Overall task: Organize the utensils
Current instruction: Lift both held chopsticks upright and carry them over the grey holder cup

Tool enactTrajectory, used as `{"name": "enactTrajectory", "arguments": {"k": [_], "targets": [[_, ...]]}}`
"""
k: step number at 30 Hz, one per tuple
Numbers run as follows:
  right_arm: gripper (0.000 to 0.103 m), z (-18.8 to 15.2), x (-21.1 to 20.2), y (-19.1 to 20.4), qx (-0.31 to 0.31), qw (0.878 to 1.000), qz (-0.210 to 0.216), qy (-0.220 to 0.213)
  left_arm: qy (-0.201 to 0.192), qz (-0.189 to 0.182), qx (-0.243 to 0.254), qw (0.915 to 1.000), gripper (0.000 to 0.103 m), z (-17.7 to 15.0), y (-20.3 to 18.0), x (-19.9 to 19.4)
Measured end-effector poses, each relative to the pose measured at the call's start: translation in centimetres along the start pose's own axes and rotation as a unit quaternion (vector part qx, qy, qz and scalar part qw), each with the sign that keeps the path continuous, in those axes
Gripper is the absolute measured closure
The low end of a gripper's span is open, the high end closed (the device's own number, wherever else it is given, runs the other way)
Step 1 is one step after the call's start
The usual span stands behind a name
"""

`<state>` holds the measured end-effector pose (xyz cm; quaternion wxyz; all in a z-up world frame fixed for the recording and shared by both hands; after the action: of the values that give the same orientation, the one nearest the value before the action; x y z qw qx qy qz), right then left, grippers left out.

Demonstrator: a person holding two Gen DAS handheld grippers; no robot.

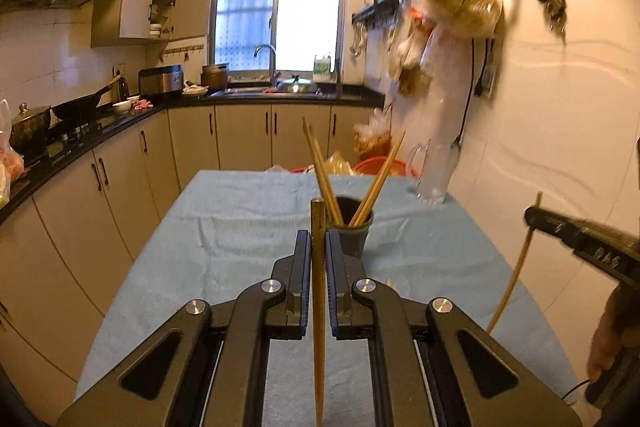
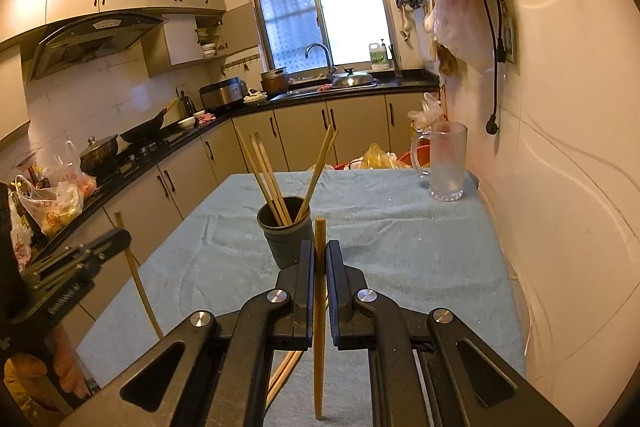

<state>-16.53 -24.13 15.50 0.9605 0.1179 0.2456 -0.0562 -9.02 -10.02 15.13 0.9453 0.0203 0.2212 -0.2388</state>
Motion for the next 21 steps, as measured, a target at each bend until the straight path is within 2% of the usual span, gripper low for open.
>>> {"name": "enactTrajectory", "arguments": {"k": [8, 12, 21], "targets": [[0.097, 2.7, 0.9, -0.1, 0.002, 1.0, 0.005, -0.013, -0.022, -0.018, 0.002, 0.9996, 0.096, 5.3, -0.8, 0.5], [0.097, 5.9, 1.6, 0.1, 0.002, 0.999, 0.009, -0.035, -0.041, -0.013, 0.007, 0.9991, 0.096, 8.9, -1.0, 2.1], [0.097, 14.6, 5.2, 1.5, 0.033, 0.994, 0.041, -0.1, -0.067, 0.002, -0.027, 0.9974, 0.096, 16.5, -0.8, 8.2]]}}
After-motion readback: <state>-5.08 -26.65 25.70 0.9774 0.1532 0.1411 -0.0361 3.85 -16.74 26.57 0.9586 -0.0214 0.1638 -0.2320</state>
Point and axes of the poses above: each gripper's, at about its wrist camera, not at the fingertips, and x roughly the way its jaws point, y to its left, z to its top, the point moved 10 cm from there along x, roughly the way its jaws point
